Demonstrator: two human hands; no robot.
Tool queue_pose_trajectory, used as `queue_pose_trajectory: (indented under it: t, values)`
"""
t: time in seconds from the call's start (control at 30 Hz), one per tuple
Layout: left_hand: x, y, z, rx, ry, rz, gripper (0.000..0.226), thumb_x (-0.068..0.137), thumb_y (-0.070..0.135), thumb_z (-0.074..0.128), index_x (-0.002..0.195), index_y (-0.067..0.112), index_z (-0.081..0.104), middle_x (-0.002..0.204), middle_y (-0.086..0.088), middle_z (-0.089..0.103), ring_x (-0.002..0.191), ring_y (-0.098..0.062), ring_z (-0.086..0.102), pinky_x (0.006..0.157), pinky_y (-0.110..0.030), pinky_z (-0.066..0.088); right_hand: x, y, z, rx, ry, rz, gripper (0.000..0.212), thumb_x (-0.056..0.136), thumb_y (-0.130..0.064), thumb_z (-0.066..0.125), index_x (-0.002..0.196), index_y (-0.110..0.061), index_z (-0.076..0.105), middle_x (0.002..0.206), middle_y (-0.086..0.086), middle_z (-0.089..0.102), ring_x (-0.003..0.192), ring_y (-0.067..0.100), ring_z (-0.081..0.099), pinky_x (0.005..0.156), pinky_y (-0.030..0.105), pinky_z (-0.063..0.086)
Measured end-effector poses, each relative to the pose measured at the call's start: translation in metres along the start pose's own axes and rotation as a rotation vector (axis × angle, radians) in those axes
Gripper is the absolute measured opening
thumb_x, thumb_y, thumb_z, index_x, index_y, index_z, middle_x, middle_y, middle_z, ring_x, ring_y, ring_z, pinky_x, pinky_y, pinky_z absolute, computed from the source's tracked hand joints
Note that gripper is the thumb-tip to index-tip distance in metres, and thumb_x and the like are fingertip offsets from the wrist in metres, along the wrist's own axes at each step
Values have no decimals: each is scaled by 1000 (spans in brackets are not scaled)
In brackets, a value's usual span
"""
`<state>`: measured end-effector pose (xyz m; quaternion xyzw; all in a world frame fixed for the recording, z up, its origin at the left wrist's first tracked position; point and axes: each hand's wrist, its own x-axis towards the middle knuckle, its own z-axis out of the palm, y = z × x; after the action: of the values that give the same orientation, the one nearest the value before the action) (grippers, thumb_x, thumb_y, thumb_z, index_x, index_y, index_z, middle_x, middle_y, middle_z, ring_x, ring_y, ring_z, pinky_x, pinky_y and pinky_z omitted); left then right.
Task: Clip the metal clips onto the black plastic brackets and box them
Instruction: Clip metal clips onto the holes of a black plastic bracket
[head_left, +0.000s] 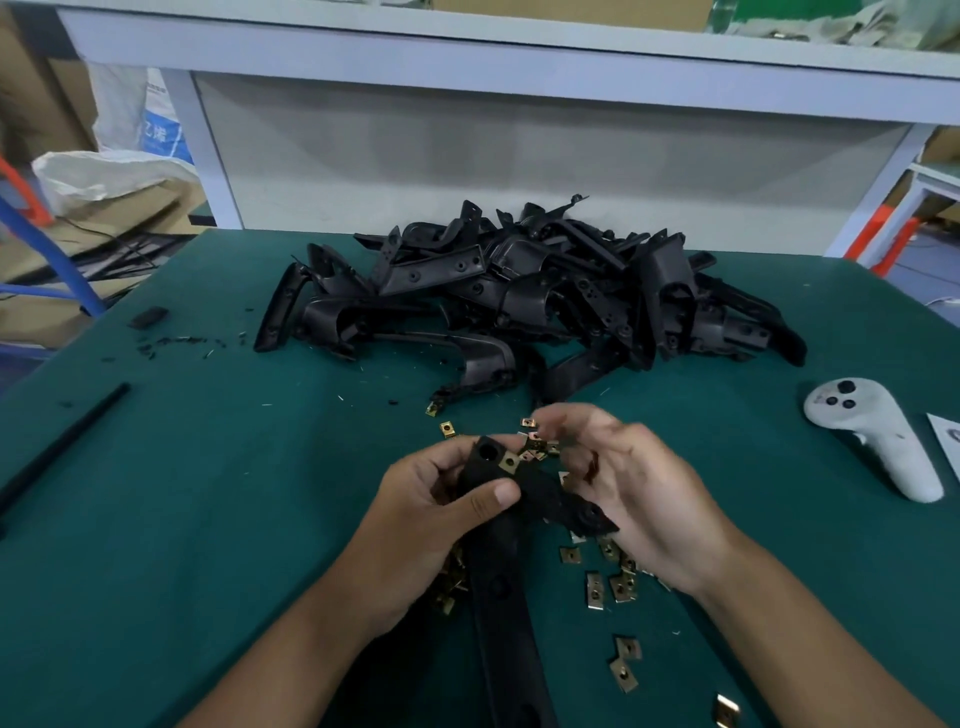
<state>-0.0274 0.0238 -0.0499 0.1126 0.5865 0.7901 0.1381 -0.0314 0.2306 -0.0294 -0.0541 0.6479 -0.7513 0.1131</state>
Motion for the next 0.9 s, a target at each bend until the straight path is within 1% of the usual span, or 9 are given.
queue_pose_trajectory:
  t: [0.1,0.2,0.3,0.37,0.53,0.6,0.73,0.8,0.9]
  values:
    - [1,3,-2,-119,30,-20,33,76,29,85,106,20,74,100,-6,72,89,-21,69,74,-29,58,4,1,-2,251,55,73,45,82,20,28,107,-3,59,106,12,67,98,24,53,94,40,44]
    - [0,4,0,-233,8,-51,30,82,27,80,108,18,68,103,-12,70,90,-24,69,76,-30,58,6,6,-6,345,26,122,49,89,30,28,117,1,56,106,15,68,115,29,61,102,37,54]
    - [0,6,0,-308,-6,-65,26,86,24,75,109,18,65,112,-23,69,98,-35,71,81,-35,59,7,4,-7,400,14,146,42,95,22,37,128,1,53,127,20,68,114,29,67,96,35,58]
    - [-1,5,1,-329,-11,-75,23,86,23,74,107,19,66,111,-24,69,95,-36,71,80,-35,60,8,6,-9,414,13,153,43,96,19,41,133,0,51,130,21,67,117,29,68,93,33,59]
    - [1,3,1,-233,-10,-71,34,72,18,89,100,21,70,95,-14,70,85,-23,69,70,-27,57,11,8,-14,373,21,165,52,88,-1,63,137,-2,48,126,20,69,115,27,69,89,30,60]
    - [2,0,-1,-165,32,-50,41,58,14,91,93,25,73,92,-6,70,84,-19,67,71,-26,57,11,9,-16,326,12,164,54,87,-6,65,138,-5,49,127,17,70,108,22,72,96,33,58]
    - [0,0,-1,-111,35,-21,38,56,16,92,88,26,74,89,-2,70,80,-15,67,69,-24,56,10,6,-17,238,-19,144,55,86,-11,68,139,-14,50,130,8,70,93,9,69,94,34,48]
    - [0,2,0,-59,31,-17,37,57,19,91,88,27,73,87,2,69,77,-12,66,67,-23,55,10,6,-15,264,41,136,54,81,-13,69,132,-13,53,120,3,75,93,9,72,90,29,51]
    - [-2,4,0,-6,32,-31,39,57,24,92,90,29,72,87,4,69,79,-14,66,70,-25,55,10,6,-13,324,129,137,44,76,-15,72,117,-11,58,91,-2,77,82,8,74,68,18,55]
